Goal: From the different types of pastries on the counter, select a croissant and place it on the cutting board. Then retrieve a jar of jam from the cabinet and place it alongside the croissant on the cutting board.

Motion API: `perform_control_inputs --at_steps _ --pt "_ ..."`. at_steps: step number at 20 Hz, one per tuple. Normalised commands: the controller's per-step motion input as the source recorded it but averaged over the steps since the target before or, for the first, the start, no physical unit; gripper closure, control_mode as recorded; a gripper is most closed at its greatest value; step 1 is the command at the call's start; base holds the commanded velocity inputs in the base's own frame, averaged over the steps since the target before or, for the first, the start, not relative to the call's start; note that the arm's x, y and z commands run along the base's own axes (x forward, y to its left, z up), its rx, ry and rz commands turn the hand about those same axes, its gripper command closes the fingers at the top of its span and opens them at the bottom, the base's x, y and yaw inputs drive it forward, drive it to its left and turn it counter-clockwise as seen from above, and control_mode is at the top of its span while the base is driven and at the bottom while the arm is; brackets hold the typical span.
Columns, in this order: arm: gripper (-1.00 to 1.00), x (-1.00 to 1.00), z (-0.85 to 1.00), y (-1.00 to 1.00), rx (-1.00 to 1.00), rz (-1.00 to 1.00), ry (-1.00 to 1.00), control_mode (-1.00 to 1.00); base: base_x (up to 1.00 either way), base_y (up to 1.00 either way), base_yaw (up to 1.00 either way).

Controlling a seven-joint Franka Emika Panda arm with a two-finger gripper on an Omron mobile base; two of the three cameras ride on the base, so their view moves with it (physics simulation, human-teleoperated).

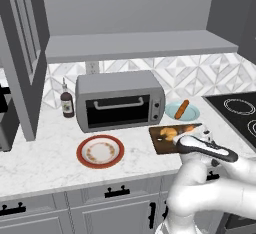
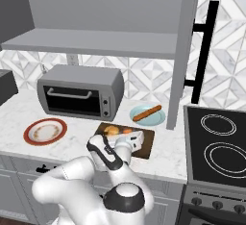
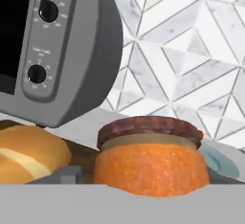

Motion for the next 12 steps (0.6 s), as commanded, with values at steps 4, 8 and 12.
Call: perform_control_inputs --at_steps 4,8,12 --pt "-1.0 -0.5 -0.81 -0.16 -0.01 0.03 -0.11 -1.0 0.0 0.0 0.0" --pt "-1.0 -0.23 -0.88 -0.07 -0.08 0.02 -0.05 -1.0 0.0 0.0 0.0" --pt "-1.0 -0.36 -0.8 0.0 -0.14 0.0 -0.06 -1.0 0.0 0.0 0.0"
